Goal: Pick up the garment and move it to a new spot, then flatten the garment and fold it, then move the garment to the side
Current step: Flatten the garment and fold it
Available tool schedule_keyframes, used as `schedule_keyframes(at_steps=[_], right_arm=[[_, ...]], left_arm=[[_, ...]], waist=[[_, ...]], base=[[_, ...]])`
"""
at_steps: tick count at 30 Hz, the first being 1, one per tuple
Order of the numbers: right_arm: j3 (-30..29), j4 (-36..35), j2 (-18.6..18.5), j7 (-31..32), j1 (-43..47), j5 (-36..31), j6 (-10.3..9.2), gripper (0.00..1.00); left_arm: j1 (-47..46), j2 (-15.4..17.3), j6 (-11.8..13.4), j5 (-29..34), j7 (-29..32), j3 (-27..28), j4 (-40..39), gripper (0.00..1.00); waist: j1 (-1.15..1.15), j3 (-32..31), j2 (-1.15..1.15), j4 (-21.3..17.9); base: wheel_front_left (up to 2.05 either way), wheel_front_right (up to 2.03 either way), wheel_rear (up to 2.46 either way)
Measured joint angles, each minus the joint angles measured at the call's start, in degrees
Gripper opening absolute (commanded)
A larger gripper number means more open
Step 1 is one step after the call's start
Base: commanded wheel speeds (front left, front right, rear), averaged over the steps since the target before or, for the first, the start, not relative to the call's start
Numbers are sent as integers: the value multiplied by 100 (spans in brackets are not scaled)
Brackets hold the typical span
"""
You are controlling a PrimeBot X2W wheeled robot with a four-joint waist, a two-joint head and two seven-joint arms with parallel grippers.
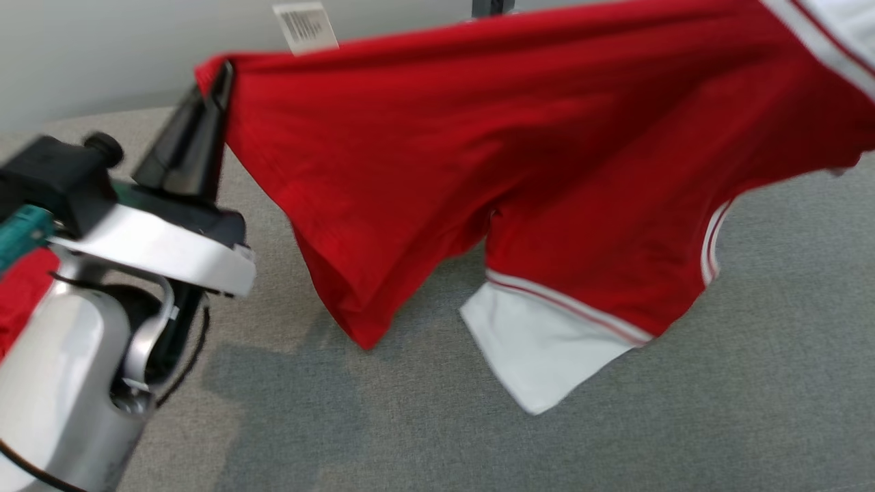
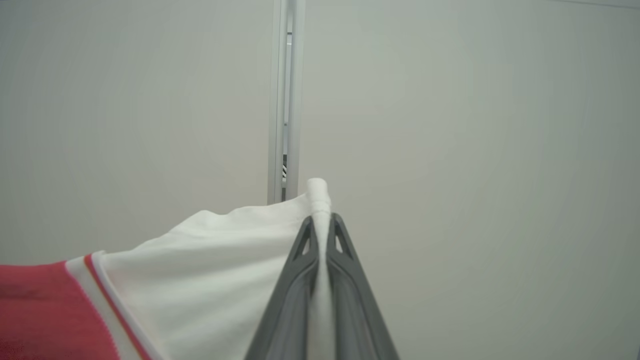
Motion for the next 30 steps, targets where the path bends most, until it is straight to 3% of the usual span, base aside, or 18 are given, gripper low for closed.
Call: schedule_keyframes(at_steps=[5, 9, 13, 21, 30], right_arm=[[-386, -1067, 91, 869, -119, -248, -1, 0], [-397, -1319, 224, 1289, -125, -286, -1, 0], [-266, -1187, 287, 1494, -397, -226, -1, 0], [316, 280, 291, 1155, -2196, -122, -1, 0], [962, 2510, 822, -65, -4521, 76, -2, 0]], left_arm=[[-433, 201, 121, 90, 143, 264, -446, 0], [-641, 250, 119, 86, 201, 313, -480, 0], [-1077, 196, -38, 83, 247, 230, -146, 0], [-2896, -291, -675, 97, 79, -52, 1898, 0], [-4890, -767, -1149, 313, -636, -130, 4632, 0]], waist=[[0, -100, 0, -133], [0, -37, 0, -159], [0, 121, 0, -148], [0, 586, 0, -74], [0, 907, 0, -29]], base=[[0, 0, 0], [0, 0, 0], [0, 0, 0], [0, 0, 0], [0, 0, 0]])
